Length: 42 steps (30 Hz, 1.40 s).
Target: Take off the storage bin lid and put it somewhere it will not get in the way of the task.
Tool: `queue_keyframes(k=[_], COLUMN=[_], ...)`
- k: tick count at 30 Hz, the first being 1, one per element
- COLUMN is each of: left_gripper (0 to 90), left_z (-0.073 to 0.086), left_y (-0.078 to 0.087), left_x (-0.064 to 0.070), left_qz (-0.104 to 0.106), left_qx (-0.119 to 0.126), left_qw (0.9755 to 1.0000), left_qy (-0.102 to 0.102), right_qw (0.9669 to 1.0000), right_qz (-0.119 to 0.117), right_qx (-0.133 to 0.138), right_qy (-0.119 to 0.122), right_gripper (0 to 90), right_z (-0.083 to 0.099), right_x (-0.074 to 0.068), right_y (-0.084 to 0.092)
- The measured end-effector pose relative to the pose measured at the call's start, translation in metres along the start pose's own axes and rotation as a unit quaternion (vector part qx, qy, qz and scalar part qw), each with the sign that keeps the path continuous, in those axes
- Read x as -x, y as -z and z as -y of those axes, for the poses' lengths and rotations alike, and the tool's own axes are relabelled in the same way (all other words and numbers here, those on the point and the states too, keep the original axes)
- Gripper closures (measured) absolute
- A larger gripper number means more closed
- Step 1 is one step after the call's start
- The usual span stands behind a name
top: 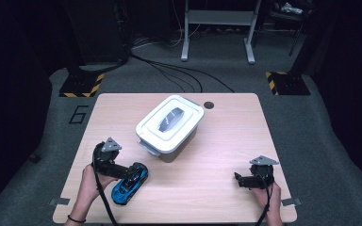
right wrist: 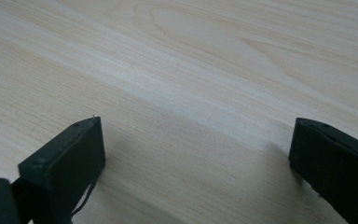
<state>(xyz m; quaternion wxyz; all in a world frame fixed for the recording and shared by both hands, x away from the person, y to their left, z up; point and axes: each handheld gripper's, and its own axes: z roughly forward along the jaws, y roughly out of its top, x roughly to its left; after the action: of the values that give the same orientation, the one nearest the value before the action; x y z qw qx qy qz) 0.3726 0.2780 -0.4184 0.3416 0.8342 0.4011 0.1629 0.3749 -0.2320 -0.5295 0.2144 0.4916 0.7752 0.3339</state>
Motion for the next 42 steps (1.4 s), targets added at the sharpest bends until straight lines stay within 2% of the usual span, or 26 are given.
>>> queue_keyframes(k=[4,7,8,15,20,21,25,38,40,42], left_gripper=[0.1,0.1,0.1,0.1,0.1,0.1,0.1,0.1,0.1,0.2], left_z=[-0.011,-0.018,-0.024,-0.041,-0.062,-0.062,-0.078,-0.111,-0.117,-0.123], left_y=[0.003,0.005,0.006,0.006,0.001,0.001,-0.007,-0.024,-0.028,-0.033], left_x=[-0.001,-0.001,-0.001,0.0,0.003,0.003,0.003,0.008,0.009,0.008], left_qz=[0.003,0.003,0.005,0.007,0.01,0.01,0.014,0.014,0.007,0.014], left_qx=[0.009,0.01,0.009,0.011,0.009,0.009,0.011,0.021,0.023,0.023], left_qw=[1.0,0.9999,0.9999,0.9996,0.9992,0.9992,0.999,0.9987,0.9987,0.9987], left_qy=[-0.001,-0.005,-0.013,-0.023,-0.036,-0.036,-0.041,-0.044,-0.046,-0.044], right_qw=[1.0,1.0,1.0,1.0,1.0,1.0,1.0,1.0,1.0,1.0], right_qz=[0.0,0.0,0.0,-0.002,-0.002,-0.002,-0.003,-0.004,-0.004,-0.004], right_qx=[0.0,0.0,0.0,-0.003,-0.003,-0.003,-0.003,-0.005,-0.005,-0.005], right_qy=[0.0,0.0,0.0,0.002,0.001,0.001,0.001,0.001,0.001,0.0], right_gripper=[2.8,2.8,2.8,2.8,2.8,2.8,2.8,2.9,2.9,2.9], right_z=[0.0,0.0,0.0,0.0,0.0,0.0,0.0,0.0,0.0,0.0], right_x=[0.0,0.0,0.0,0.0,0.0,0.0,0.0,0.0,0.0,0.0], right_y=[0.0,0.0,0.0,0.0,0.0,0.0,0.0,0.001,0.001,0.001])
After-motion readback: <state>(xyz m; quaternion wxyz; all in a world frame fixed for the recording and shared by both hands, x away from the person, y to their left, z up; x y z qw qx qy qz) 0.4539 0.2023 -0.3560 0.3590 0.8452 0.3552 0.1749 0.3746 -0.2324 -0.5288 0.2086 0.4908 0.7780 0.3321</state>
